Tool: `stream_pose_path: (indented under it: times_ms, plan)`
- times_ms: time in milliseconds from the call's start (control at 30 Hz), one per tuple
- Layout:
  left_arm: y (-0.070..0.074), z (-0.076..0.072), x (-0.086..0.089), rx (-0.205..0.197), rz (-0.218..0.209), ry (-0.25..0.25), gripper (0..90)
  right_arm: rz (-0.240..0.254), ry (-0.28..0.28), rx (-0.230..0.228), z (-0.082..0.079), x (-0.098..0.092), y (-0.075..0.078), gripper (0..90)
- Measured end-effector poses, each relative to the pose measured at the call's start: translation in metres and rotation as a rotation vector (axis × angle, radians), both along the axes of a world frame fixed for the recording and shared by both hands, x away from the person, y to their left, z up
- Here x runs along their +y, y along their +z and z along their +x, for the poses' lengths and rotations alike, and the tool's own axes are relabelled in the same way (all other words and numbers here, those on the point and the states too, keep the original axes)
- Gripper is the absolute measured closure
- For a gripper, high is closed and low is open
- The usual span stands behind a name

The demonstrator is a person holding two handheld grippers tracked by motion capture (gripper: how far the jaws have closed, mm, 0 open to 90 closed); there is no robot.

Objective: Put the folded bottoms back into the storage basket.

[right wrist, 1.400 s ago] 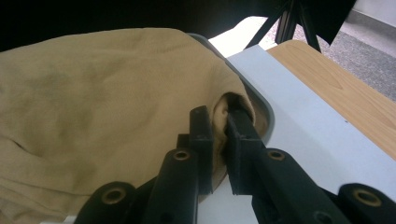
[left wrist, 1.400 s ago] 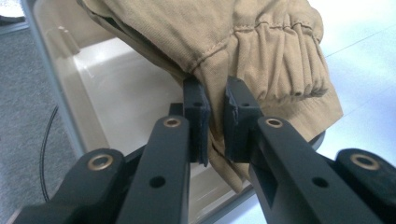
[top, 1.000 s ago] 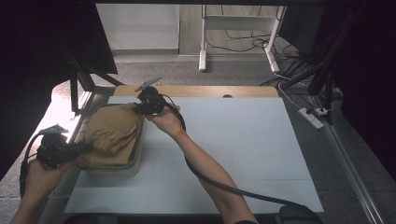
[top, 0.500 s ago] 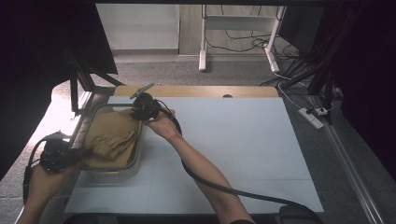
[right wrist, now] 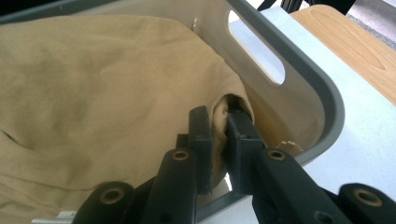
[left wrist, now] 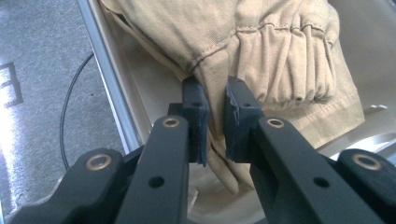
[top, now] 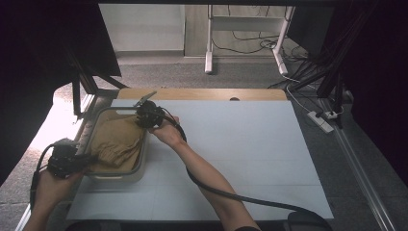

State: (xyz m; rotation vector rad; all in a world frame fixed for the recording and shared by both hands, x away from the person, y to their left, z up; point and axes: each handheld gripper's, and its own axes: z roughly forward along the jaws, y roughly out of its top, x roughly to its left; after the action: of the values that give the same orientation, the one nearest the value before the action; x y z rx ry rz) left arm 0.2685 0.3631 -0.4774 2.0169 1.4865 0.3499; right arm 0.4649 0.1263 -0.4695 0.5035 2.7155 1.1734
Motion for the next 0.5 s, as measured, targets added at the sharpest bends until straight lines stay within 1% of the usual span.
stream_pose_path:
  times_ms: [100, 167, 233, 300, 367, 433, 500]
  plan:
    - [-0.002, 0.000, -0.001, 0.002, 0.009, -0.001, 79.4, -0.011, 0.001, -0.006, -0.001, 0.002, -0.003, 81.0]
    - [-0.002, 0.000, -0.001, 0.000, 0.010, -0.002, 78.7, -0.010, 0.000, -0.009, -0.001, 0.002, -0.004, 79.4]
    - [-0.002, -0.001, -0.001, -0.005, 0.015, 0.001, 75.6, -0.008, -0.006, -0.013, -0.001, 0.003, -0.004, 73.9]
    - [0.000, -0.002, 0.000, -0.024, 0.015, 0.011, 73.8, -0.005, -0.009, -0.024, -0.001, 0.003, -0.005, 65.8]
    - [0.004, -0.004, 0.003, -0.048, -0.004, 0.016, 67.2, 0.014, -0.025, -0.034, -0.001, 0.003, -0.003, 59.9]
    - [0.008, -0.006, 0.004, -0.062, -0.013, 0.022, 64.0, 0.023, -0.023, -0.031, 0.000, 0.001, 0.000, 57.7]
    - [0.011, -0.007, 0.003, -0.071, -0.019, 0.017, 58.6, 0.031, -0.028, -0.035, 0.000, 0.001, 0.003, 55.6]
